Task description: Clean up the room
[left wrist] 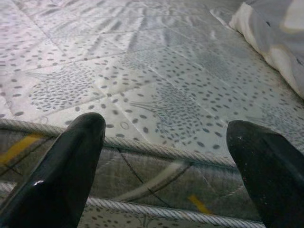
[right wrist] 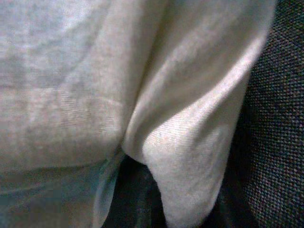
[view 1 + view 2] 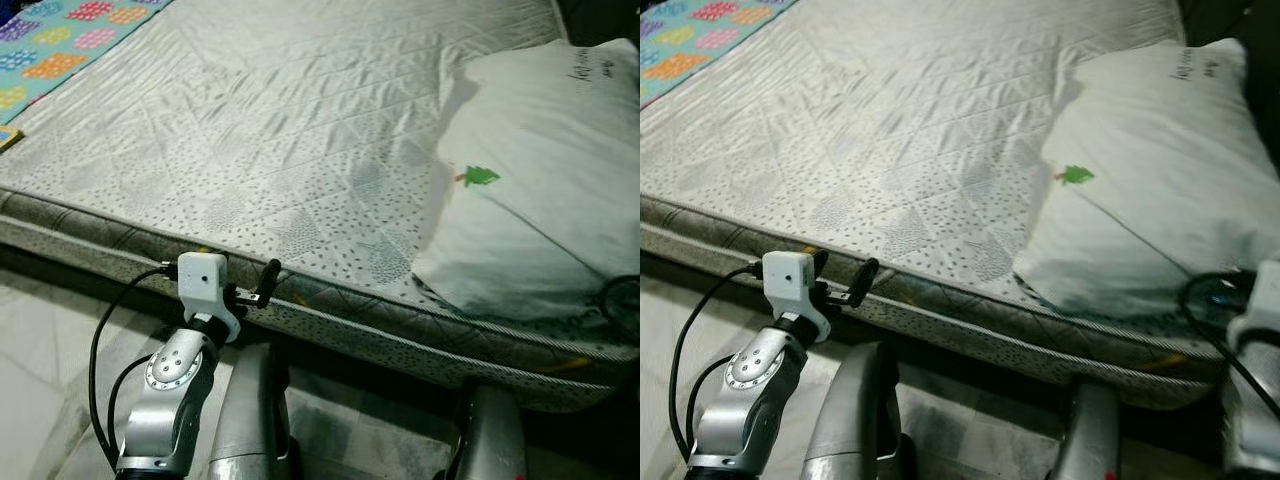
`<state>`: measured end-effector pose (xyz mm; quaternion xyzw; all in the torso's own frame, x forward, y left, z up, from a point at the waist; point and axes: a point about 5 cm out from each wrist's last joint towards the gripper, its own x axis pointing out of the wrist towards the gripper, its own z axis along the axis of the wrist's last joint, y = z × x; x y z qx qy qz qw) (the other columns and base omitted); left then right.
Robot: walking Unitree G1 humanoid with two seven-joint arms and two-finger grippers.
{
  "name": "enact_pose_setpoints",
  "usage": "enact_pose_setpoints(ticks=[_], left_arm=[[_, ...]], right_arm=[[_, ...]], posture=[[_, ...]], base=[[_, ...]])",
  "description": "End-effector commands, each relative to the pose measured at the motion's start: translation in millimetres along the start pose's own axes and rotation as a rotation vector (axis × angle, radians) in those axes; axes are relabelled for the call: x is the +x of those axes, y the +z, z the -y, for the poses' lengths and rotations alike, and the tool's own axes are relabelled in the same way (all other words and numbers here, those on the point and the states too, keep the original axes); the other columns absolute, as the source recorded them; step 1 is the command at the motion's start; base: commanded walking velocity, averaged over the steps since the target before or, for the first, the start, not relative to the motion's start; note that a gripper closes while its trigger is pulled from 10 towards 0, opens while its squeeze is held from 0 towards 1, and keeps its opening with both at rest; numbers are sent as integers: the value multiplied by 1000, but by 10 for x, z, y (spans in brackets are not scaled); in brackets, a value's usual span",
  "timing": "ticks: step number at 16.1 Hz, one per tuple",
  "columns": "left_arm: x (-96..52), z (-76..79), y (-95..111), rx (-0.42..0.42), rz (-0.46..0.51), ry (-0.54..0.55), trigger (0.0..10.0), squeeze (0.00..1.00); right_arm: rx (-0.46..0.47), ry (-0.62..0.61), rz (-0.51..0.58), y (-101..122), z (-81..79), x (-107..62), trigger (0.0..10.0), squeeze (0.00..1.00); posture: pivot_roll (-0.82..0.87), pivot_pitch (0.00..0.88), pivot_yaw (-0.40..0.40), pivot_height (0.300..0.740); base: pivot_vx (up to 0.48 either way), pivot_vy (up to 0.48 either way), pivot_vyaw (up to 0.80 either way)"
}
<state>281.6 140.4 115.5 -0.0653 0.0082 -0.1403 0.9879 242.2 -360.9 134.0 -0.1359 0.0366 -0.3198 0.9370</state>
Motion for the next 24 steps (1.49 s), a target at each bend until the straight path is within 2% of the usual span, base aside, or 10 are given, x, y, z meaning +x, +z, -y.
enact_pose_setpoints(ticks=[1, 6, 10, 13, 14, 15, 16, 17, 20, 24], left_arm=[[-14, -31, -10, 11, -13, 10, 10000, 0], [5, -8, -9, 8, -14, -4, 10000, 0], [-1, 22, -31, 3, -20, -11, 10000, 0], [13, 18, -17, 4, -16, -11, 10000, 0], [15, 19, -16, 5, -15, -11, 10000, 0], [18, 16, -11, 7, -14, -10, 10000, 0], [22, 9, -1, 8, -11, -7, 10000, 0], [21, -1, 7, 9, -8, -3, 10000, 0], [2, -26, 15, 11, -4, 9, 10000, 0], [6, -40, 18, 13, -4, 15, 10000, 0]], right_arm=[[-35, -207, 10, 7, 536, -62, 0, 0], [-123, -114, 19, -87, 481, -405, 0, 0], [-142, -128, 4, -102, 553, -447, 0, 0], [-117, -105, -8, -99, 474, -401, 0, 0], [-95, -69, -7, -76, 356, -359, 7020, 0], [-59, -19, 14, -5, 154, -326, 10000, 0], [-21, 34, 54, 93, -47, -307, 10000, 608], [0, 64, 77, 149, -171, -295, 10000, 1000], [29, 82, 93, 231, -337, -279, 10000, 1000], [48, 71, 140, 393, -402, -225, 10000, 1000]], posture=[[-33, 148, 53, 493], [-54, 163, 53, 493], [-57, 168, 53, 493], [-49, 162, 54, 493], [-45, 158, 55, 493], [-39, 155, 53, 493], [-30, 151, 50, 493], [-24, 149, 48, 493], [-9, 141, 44, 493], [-10, 137, 46, 493]], base=[[0, 0, 0], [0, 0, 0], [0, 0, 0], [0, 0, 0], [0, 0, 0], [0, 0, 0], [0, 0, 0], [0, 0, 0], [0, 0, 0], [0, 0, 0]])
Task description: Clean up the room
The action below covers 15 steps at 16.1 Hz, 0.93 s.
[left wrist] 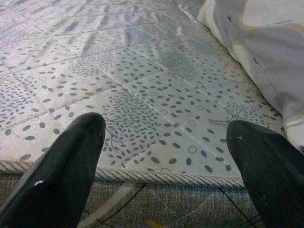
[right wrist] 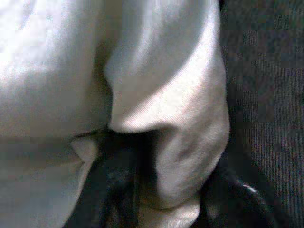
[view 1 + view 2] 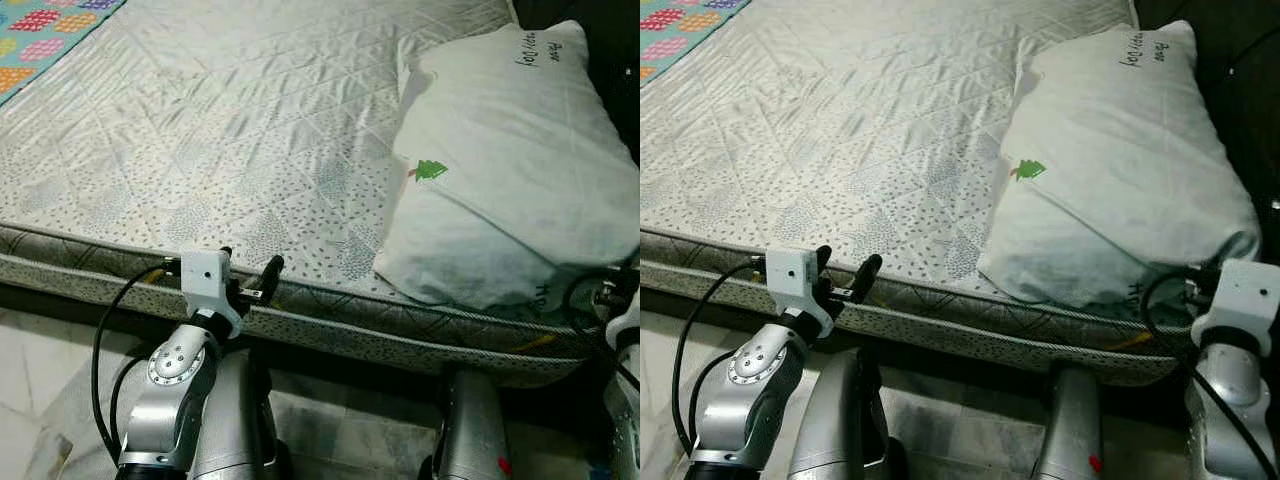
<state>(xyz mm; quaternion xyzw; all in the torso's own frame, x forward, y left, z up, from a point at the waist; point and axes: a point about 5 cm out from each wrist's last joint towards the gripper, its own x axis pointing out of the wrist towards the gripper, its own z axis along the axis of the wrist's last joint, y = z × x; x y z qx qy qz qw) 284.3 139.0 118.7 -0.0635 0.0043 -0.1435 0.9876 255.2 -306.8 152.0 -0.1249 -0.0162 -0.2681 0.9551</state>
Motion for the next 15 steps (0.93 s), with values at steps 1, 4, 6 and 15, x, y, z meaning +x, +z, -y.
enact_pose_setpoints(ticks=[1, 4, 6, 15], left_arm=[[-10, -42, -14, 8, -11, 18, 10000, 0], [9, -21, -7, 7, -9, 13, 10000, 0], [4, -32, -8, 8, -9, 15, 10000, 0], [-6, -39, -19, 11, -15, 21, 10000, 0]], right_arm=[[-7, -27, 66, 164, 4, 53, 10000, 1000], [5, -29, 144, 382, -59, 153, 10000, 1000], [29, -31, 187, 541, -105, 210, 10000, 1000], [0, -54, 239, 682, -31, 326, 10000, 1000]], posture=[[-12, 134, 49, 493], [-8, 126, 49, 493], [-4, 122, 47, 493], [0, 117, 40, 493]], base=[[0, 0, 0], [0, 0, 0], [0, 0, 0], [0, 0, 0]])
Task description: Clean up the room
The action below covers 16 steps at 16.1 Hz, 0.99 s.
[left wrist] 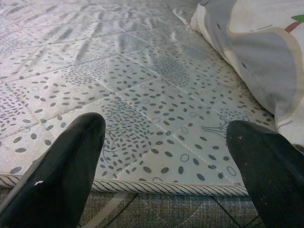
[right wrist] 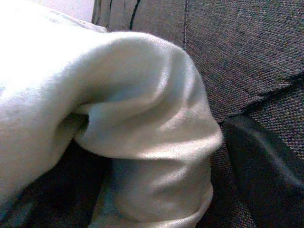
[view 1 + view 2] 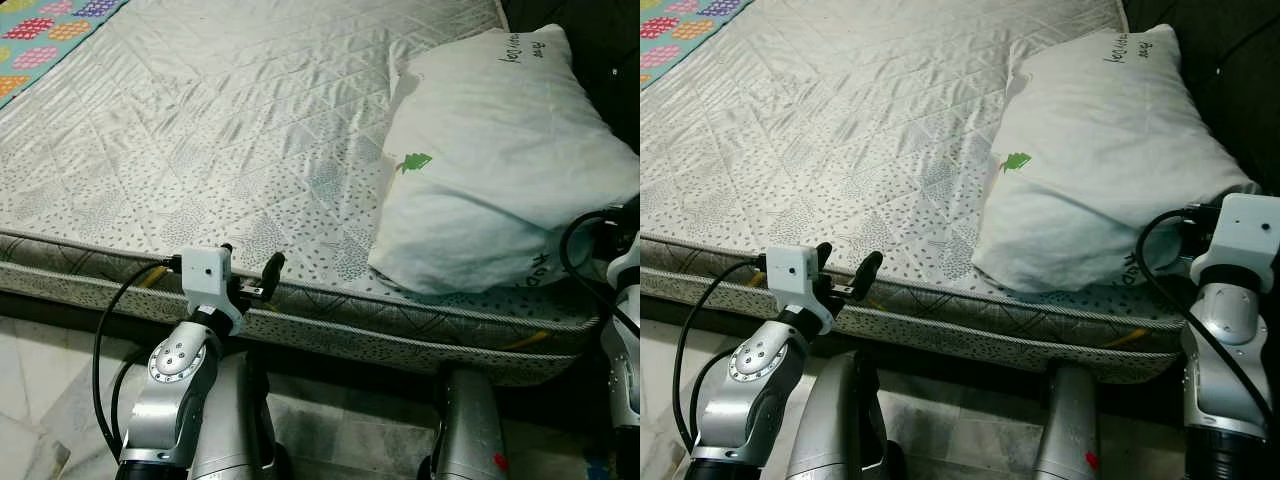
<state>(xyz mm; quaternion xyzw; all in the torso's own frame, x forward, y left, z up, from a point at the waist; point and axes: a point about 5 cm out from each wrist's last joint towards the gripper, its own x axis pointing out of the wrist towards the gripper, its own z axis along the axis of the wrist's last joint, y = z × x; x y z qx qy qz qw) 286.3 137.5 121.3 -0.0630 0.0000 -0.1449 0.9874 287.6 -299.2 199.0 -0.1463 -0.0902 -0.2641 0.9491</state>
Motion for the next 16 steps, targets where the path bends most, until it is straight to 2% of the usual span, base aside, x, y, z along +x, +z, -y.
enact_pose_setpoints(ticks=[1, 12, 13, 14, 15, 16], left_arm=[[-30, -51, -44, 9, -23, 24, 10000, 0], [-29, -49, -45, 9, -23, 24, 10000, 0], [-19, -40, -55, 4, -24, 35, 10000, 0], [-13, -31, -60, 1, -24, 40, 10000, 0], [-12, -25, -60, 0, -22, 41, 10000, 0], [-18, -24, -57, -1, -20, 43, 10000, 0]], right_arm=[[0, -40, 84, 187, 91, 73, 10000, 1000], [-7, -40, 81, 173, 97, 80, 10000, 1000], [70, 358, -78, -212, -387, -521, 10000, 0], [156, 529, -137, -299, -613, -800, 10000, 0], [159, 531, -130, -291, -647, -775, 10000, 1000], [160, 533, -123, -284, -689, -752, 10000, 1000]], posture=[[0, 117, 40, 493], [0, 117, 39, 493], [-27, 131, 34, 493], [-26, 131, 33, 493], [-22, 129, 30, 493], [-18, 127, 27, 493]], base=[[0, 0, 0], [0, 0, 0], [0, 0, 0], [0, 0, 0], [0, 0, 0], [0, 0, 0]])
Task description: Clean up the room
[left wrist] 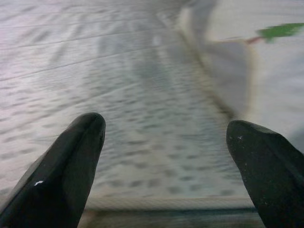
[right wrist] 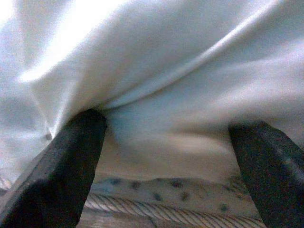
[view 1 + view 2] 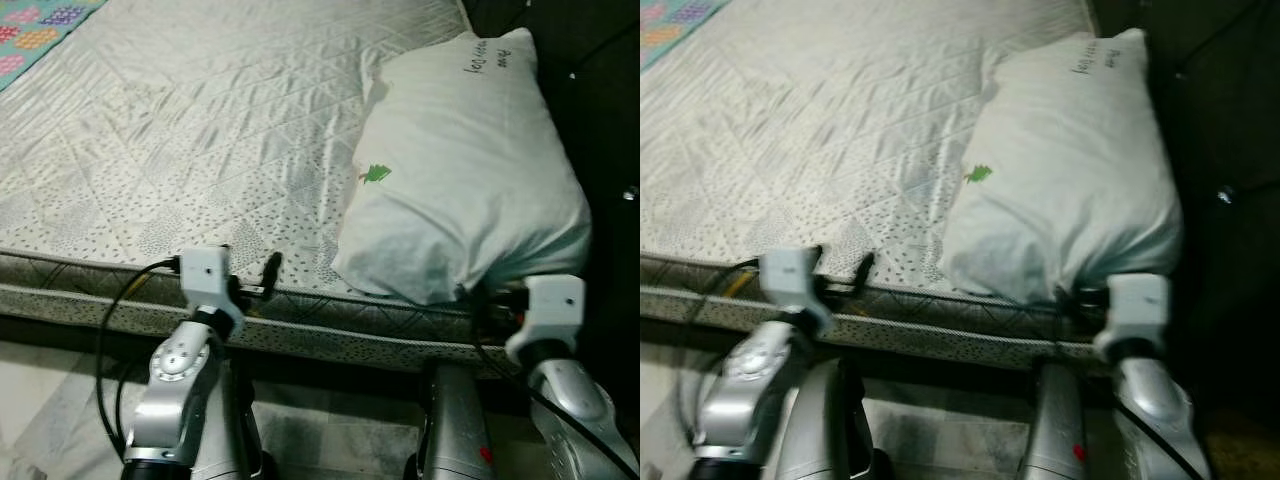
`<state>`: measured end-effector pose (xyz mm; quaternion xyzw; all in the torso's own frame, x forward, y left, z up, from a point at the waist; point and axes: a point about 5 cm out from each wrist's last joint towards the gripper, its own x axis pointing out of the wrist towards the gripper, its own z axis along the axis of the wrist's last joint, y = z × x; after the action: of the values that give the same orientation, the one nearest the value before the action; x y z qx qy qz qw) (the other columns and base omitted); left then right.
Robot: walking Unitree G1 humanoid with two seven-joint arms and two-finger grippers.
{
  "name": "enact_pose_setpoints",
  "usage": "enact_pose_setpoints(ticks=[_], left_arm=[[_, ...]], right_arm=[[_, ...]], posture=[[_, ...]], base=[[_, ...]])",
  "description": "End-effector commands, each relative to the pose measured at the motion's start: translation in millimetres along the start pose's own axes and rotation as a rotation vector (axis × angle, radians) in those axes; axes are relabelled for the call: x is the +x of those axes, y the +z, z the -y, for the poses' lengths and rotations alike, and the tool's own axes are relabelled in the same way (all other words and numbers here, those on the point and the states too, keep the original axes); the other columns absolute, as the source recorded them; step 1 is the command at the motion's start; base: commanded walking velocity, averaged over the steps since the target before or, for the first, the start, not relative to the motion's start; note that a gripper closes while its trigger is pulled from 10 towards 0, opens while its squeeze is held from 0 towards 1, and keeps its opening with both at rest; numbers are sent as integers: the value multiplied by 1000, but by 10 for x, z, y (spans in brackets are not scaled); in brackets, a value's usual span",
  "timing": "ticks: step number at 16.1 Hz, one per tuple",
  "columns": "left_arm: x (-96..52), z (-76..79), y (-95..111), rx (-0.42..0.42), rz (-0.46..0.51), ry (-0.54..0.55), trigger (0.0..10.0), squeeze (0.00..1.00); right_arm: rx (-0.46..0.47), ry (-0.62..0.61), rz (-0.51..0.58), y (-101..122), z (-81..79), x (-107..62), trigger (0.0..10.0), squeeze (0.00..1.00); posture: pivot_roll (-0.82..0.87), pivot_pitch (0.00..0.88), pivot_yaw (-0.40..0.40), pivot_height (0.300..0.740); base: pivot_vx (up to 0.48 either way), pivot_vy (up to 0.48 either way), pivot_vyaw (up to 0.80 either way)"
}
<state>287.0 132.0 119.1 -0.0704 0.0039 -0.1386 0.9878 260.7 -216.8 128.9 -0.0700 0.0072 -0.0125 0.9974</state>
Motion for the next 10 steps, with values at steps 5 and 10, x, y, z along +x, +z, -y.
enact_pose_setpoints(ticks=[5, 10], left_arm=[[-136, -175, 3, 23, -11, 63, 10000, 0], [-142, -165, 4, 20, -15, 58, 10000, 0]], right_arm=[[-7, 13, 31, 56, 165, -150, 10000, 1000], [34, 59, 163, 395, 325, -115, 10000, 1000]], posture=[[-14, 131, 25, 493], [-30, 130, 41, 493]], base=[[0, 0, 0], [0, 0, 0]])
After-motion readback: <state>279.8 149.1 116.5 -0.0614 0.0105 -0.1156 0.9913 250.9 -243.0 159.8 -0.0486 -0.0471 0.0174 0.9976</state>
